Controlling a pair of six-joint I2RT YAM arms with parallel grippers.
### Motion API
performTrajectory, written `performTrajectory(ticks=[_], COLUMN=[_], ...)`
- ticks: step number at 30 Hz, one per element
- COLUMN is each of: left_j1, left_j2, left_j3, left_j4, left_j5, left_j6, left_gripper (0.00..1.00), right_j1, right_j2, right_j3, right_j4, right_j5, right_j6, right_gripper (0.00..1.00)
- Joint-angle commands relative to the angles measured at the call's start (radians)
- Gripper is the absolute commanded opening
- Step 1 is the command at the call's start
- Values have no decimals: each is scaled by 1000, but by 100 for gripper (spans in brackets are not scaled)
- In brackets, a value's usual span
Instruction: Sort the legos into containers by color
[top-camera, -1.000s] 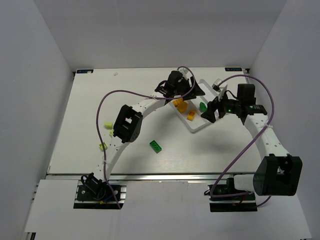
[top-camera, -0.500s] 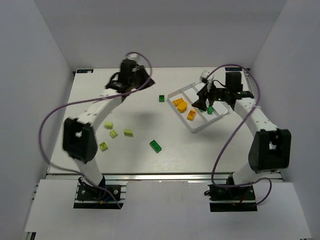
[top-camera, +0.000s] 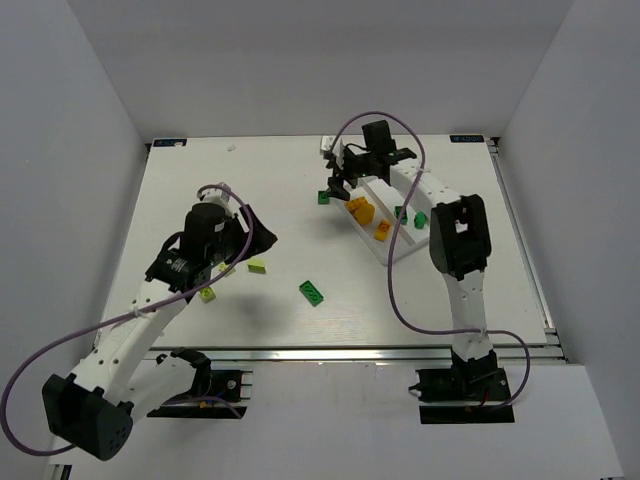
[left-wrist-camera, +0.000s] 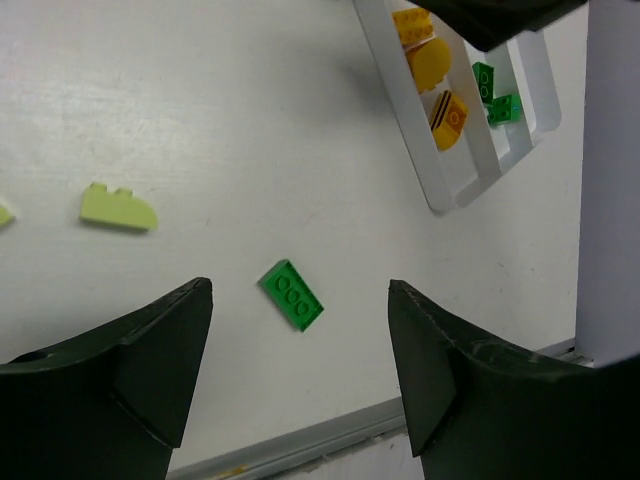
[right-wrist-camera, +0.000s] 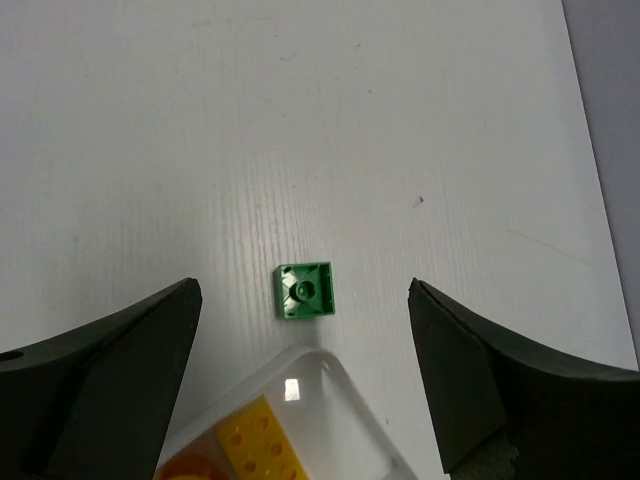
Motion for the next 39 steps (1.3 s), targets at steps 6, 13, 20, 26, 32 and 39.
performTrajectory(ticks=[6, 13, 20, 26, 32, 39], left_j1=[3, 3, 3, 3, 3, 3], left_j2=[-171, -203, -164, -149, -143, -160], left_j3=[-69, -72, -68, -75, -57, -72], left_j4=[-91, -161, -151, -131, -152, -143], left_j5=[-34, -92, -92, -85, -89, -76], left_j6=[-129, -144, -144, -146, -144, -154], left_gripper=[81, 82, 82, 82, 82, 82], right_j1=[28, 28, 38, 44, 48, 51], right_j2=[178, 279, 307, 325, 353, 350], right_j3=[217, 294, 300, 296, 322, 320], right_j4=[-21, -31, -99, -146, -203, -268], right_j5=[73, 94, 87, 97, 88, 81], right_j6=[-99, -121, -197, -245, -325, -383], right_gripper=[89, 89, 87, 82, 66, 47])
